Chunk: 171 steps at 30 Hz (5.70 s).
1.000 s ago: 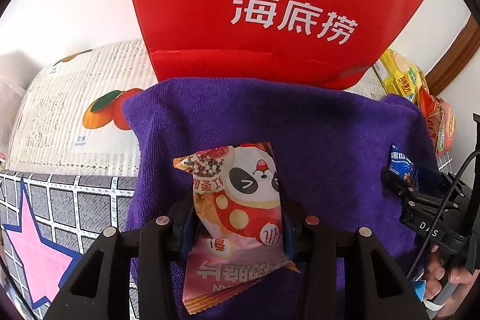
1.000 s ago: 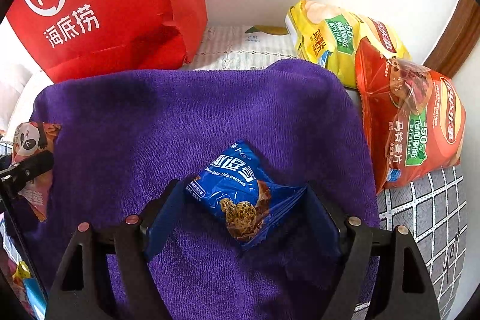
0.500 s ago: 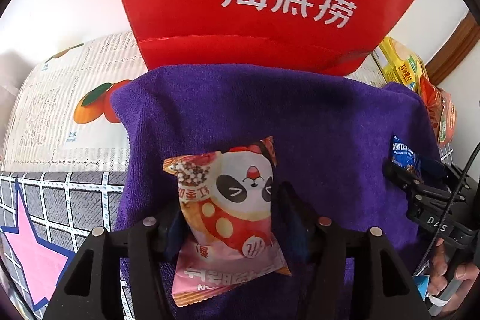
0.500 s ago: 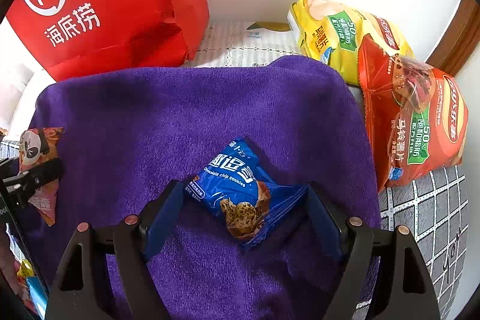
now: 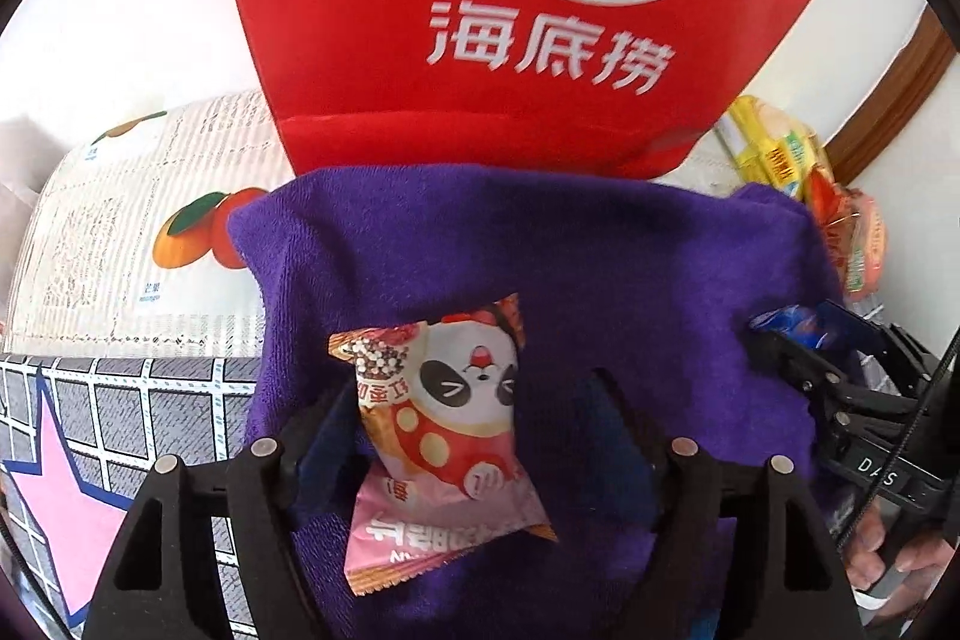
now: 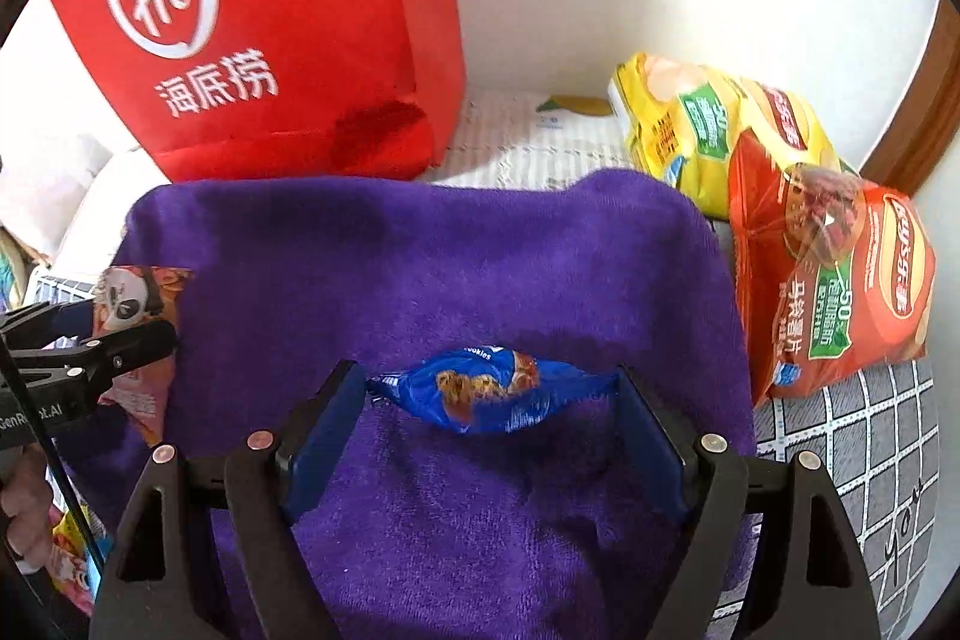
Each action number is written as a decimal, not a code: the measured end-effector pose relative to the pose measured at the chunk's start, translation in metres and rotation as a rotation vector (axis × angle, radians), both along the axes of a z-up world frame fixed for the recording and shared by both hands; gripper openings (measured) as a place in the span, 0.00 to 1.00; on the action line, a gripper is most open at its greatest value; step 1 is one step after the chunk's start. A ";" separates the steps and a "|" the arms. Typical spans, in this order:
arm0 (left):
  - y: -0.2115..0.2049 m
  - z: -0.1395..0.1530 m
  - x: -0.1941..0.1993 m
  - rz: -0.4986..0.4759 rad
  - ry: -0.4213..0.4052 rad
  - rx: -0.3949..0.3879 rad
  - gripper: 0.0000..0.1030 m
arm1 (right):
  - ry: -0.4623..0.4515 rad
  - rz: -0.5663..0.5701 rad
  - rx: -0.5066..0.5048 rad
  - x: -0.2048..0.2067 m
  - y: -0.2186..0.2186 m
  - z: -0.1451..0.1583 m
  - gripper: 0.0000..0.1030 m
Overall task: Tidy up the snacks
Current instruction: 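Lower both bags onto the purple towel and open both tools, then lift both open tools away from the purple towel, then grasp the green snack bag with the right tool and lift it, then grasp the pink-and-yellow snack bag with the left tool while the right tool holds the green bag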
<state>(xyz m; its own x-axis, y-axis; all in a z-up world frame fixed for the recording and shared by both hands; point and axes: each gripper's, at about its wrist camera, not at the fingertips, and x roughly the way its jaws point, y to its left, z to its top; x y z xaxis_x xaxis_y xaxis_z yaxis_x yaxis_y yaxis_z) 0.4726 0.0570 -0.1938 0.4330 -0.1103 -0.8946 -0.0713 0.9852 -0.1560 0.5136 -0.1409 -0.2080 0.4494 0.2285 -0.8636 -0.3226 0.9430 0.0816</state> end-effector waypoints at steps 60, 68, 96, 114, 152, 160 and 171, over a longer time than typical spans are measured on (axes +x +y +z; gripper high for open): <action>0.059 0.119 -0.289 0.007 -0.279 -0.079 0.74 | -0.163 -0.257 0.043 -0.295 -0.107 0.095 0.73; 0.072 0.098 -0.306 0.061 -0.302 -0.096 0.74 | -0.149 -0.282 0.040 -0.304 -0.129 0.061 0.60; 0.104 0.058 -0.281 0.112 -0.232 -0.068 0.74 | -0.124 -0.374 0.080 -0.210 -0.146 -0.001 0.46; 0.109 0.042 -0.264 0.130 -0.193 -0.076 0.74 | -0.134 -0.434 0.121 -0.177 -0.158 -0.003 0.35; 0.077 0.021 -0.251 0.050 -0.158 -0.089 0.75 | -0.110 -0.122 0.173 -0.313 -0.091 -0.021 0.37; 0.071 0.001 -0.230 0.060 -0.099 -0.026 0.75 | -0.084 -0.121 0.137 -0.317 -0.096 -0.017 0.46; 0.068 -0.016 -0.222 0.052 -0.073 -0.048 0.65 | -0.051 -0.142 0.152 -0.317 -0.102 -0.019 0.46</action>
<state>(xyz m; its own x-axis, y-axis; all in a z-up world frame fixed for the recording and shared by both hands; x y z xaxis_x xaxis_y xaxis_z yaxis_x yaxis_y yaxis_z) 0.2511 0.1253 -0.2095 0.5031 -0.1283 -0.8547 -0.1089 0.9716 -0.2099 0.1965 -0.2429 -0.2269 0.5286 0.2862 -0.7992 -0.1950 0.9572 0.2138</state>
